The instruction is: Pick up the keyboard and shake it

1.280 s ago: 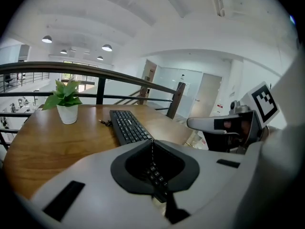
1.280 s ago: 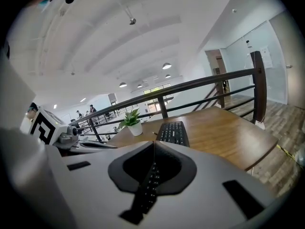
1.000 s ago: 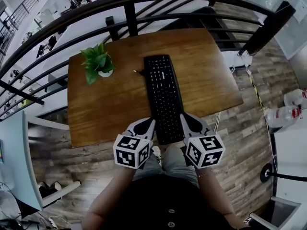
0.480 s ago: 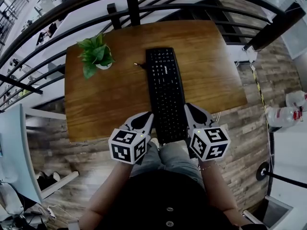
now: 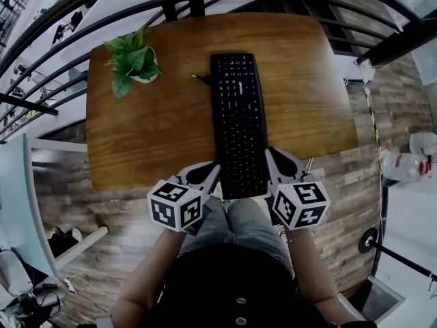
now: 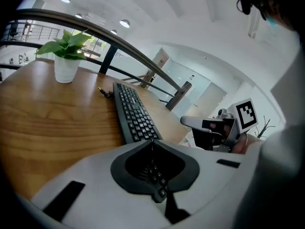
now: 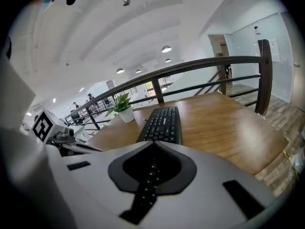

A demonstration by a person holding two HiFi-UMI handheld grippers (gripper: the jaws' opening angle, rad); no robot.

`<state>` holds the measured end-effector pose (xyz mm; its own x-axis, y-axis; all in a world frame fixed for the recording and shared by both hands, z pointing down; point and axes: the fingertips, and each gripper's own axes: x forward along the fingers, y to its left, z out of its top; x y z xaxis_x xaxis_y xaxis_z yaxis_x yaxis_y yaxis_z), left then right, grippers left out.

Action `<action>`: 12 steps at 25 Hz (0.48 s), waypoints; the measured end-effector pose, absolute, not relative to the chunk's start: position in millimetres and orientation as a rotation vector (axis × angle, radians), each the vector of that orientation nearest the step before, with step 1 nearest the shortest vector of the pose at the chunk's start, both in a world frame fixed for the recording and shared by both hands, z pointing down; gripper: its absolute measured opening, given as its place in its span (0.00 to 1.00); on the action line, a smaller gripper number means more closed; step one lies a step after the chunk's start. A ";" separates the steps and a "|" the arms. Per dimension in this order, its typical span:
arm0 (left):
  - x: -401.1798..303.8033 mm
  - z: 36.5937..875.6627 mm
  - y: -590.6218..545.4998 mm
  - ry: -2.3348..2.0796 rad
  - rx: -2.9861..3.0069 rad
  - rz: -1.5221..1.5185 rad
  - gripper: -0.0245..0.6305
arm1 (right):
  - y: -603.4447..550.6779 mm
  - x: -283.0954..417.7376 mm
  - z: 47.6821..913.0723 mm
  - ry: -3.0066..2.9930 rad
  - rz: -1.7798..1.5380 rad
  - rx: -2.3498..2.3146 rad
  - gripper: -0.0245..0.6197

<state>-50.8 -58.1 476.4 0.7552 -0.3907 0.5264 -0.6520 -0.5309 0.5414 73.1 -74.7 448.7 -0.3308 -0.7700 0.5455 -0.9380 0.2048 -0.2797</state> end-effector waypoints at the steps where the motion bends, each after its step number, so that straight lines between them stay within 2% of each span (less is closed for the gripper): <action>1: -51.1 479.7 -56.3 -0.768 2.178 0.438 0.07 | -74.9 73.3 450.4 -2.199 0.841 1.607 0.08; 12: -52.4 522.4 -17.1 -0.675 1.995 0.463 0.07 | -75.6 91.8 473.1 -2.173 0.902 1.596 0.08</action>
